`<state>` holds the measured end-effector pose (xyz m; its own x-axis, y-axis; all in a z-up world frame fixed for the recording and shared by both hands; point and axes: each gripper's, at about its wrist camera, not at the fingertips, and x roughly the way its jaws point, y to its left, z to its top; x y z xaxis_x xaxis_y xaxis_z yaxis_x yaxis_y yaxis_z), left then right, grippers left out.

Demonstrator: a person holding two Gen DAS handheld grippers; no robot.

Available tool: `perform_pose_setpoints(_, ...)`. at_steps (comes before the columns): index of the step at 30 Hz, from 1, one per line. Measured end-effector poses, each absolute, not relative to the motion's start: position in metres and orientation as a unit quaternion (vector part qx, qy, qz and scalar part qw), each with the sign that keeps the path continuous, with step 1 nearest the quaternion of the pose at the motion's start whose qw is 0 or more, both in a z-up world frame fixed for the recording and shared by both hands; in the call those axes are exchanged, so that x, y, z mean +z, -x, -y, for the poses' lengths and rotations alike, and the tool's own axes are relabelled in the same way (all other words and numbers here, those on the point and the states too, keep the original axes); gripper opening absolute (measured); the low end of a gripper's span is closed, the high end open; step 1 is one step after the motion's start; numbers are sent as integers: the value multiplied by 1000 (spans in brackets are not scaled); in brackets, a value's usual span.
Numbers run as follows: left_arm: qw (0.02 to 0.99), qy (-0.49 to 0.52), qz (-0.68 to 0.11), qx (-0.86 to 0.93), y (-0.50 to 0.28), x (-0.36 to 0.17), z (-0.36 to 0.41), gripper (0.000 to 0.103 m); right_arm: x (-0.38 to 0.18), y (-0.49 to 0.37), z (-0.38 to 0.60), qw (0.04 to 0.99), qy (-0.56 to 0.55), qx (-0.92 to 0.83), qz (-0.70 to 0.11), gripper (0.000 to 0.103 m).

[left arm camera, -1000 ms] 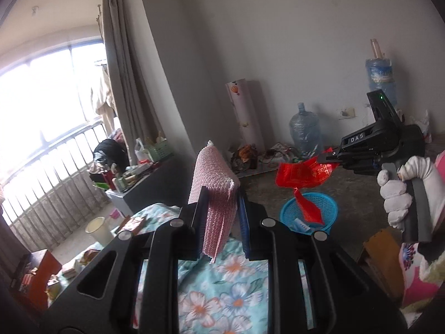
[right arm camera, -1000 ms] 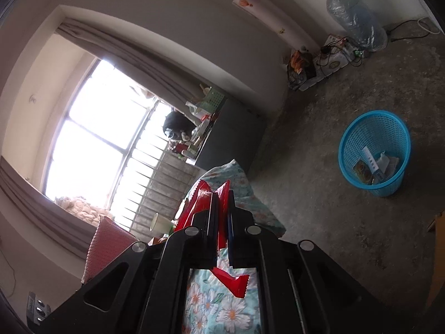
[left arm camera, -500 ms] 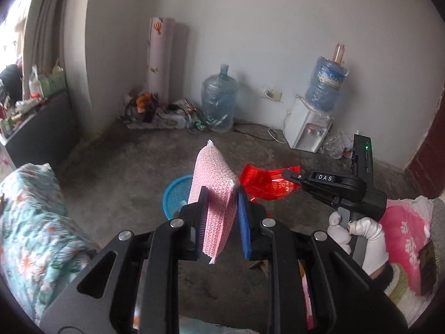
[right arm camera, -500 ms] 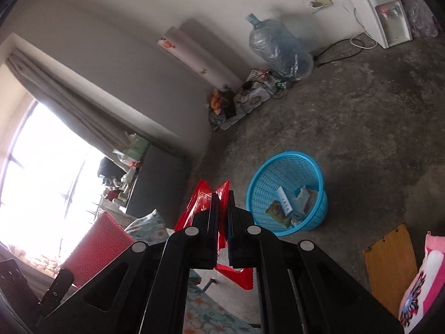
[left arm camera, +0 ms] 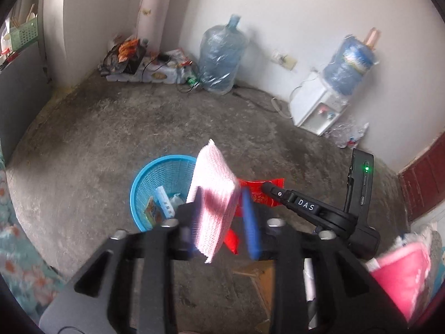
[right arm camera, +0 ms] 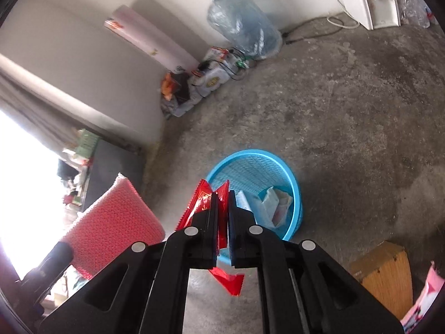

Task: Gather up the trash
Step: 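Open both tools to drop the cloth and wrapper into the wastebasket, then move both open tools back over the bed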

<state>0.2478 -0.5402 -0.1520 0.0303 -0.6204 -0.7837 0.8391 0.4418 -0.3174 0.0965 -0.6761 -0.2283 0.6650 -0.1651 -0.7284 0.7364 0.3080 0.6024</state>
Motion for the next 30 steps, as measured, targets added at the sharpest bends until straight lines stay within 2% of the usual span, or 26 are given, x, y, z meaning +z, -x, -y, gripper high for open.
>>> perform_pose_setpoints(1,714,-114,-468,-507,-254,-160,545,62,-239,-101,682,753,-508,-301,-290,34)
perform_pose_setpoints(2,723,-111,-464,-499,-257,-163,548,66,-250,-104,685,744,-508,-312,-301,45)
perform_pose_setpoints(6,732,-77,-481,-476,-267,-174,538,66,-273,-102,684,731,-508,-328,-316,45)
perform_pose_setpoints(11,744,-75,-458,-480,-268,-154,512,66,-274,-81,666,739,-501,-331,-305,45)
perform_pose_setpoints(19,767,-44,-405,-495,-239,-78,446,68,-213,-60,605,787,-458,-309,-274,45)
perform_pose_setpoints(21,777,-43,-380,-500,-226,-55,424,72,-192,-59,588,804,-437,-300,-269,45)
perform_pose_setpoints(24,796,-36,-350,-493,-210,-25,388,78,-152,-56,559,834,-403,-280,-254,52)
perform_pose_setpoints(26,806,-28,-336,-486,-200,-7,365,80,-126,-56,540,854,-374,-265,-247,61)
perform_pose_setpoints(30,831,-3,-309,-463,-183,23,310,83,-84,-52,501,885,-327,-234,-237,69)
